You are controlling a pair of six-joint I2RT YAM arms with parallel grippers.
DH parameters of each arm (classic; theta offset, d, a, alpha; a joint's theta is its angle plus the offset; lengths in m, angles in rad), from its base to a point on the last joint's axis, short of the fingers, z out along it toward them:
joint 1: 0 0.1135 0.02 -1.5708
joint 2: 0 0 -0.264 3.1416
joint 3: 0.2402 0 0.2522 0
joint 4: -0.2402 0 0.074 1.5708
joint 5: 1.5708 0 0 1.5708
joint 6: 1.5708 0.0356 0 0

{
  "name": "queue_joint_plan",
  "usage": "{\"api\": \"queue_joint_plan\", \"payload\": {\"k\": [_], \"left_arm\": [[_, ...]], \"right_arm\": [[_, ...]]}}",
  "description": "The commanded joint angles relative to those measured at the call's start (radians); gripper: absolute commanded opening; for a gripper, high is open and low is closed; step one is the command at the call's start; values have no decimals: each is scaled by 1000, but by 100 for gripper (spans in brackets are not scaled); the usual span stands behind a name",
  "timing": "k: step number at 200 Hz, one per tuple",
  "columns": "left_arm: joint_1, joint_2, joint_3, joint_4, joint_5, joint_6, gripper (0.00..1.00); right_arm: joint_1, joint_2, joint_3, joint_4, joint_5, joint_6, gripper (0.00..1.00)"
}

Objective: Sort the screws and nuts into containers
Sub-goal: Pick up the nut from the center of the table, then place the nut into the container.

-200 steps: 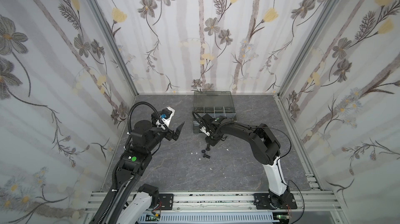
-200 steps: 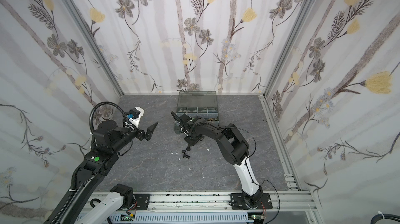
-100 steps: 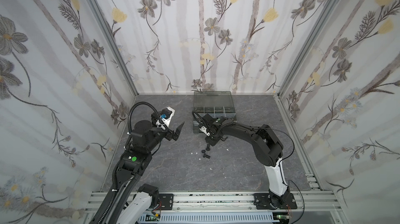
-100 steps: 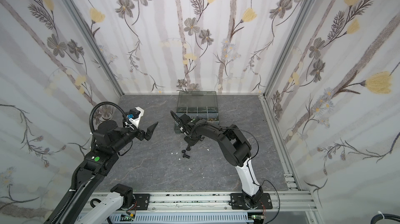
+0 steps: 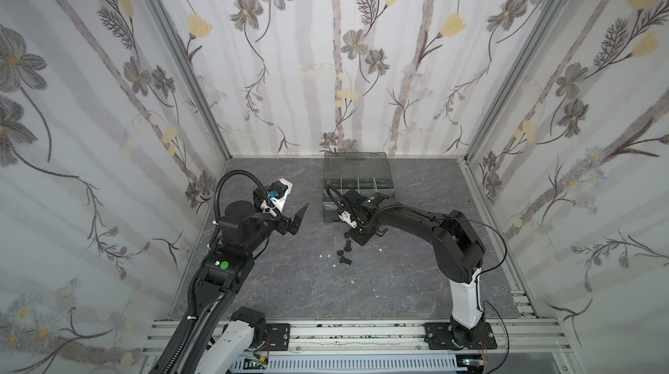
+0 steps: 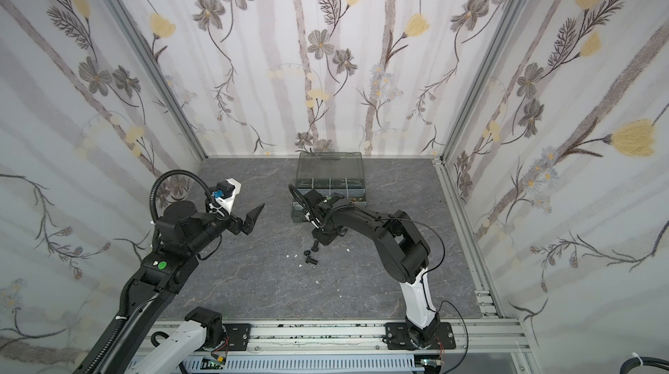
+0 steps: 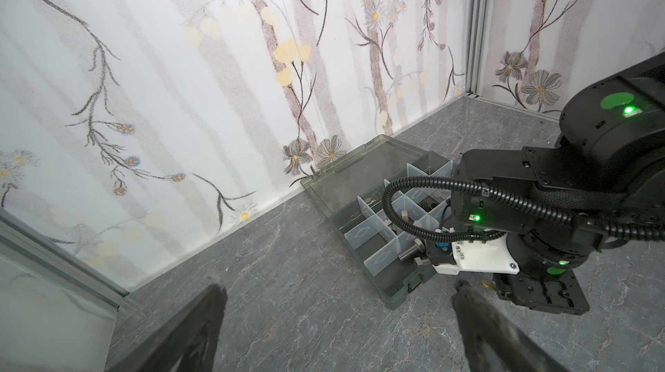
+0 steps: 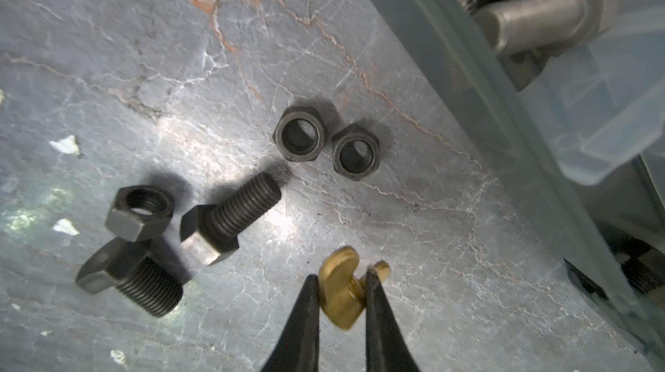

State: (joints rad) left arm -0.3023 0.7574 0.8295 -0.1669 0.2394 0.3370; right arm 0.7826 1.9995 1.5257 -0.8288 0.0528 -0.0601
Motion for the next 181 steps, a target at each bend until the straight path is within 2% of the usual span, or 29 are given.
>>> {"api": "queue_joint_plan", "payload": {"k": [1,38,64,137,181], "left_arm": [[2,-3,-3,32,6,5,100],[0,-3,-3,33,7,5,100],[2,0,-2,33,9,4,100],[2,0,2,30,5,7,100],[1,2,2,27,-2,8,100]], "right_arm": [[-23,-42,-5,-26,-17,19,14],[-107,-102,19,-29,-29,18,13],[-187,-92,75,-32,3,14,13],[-335,101,333,2,71,23,13],[-372,179,387,3,70,9,14]]}}
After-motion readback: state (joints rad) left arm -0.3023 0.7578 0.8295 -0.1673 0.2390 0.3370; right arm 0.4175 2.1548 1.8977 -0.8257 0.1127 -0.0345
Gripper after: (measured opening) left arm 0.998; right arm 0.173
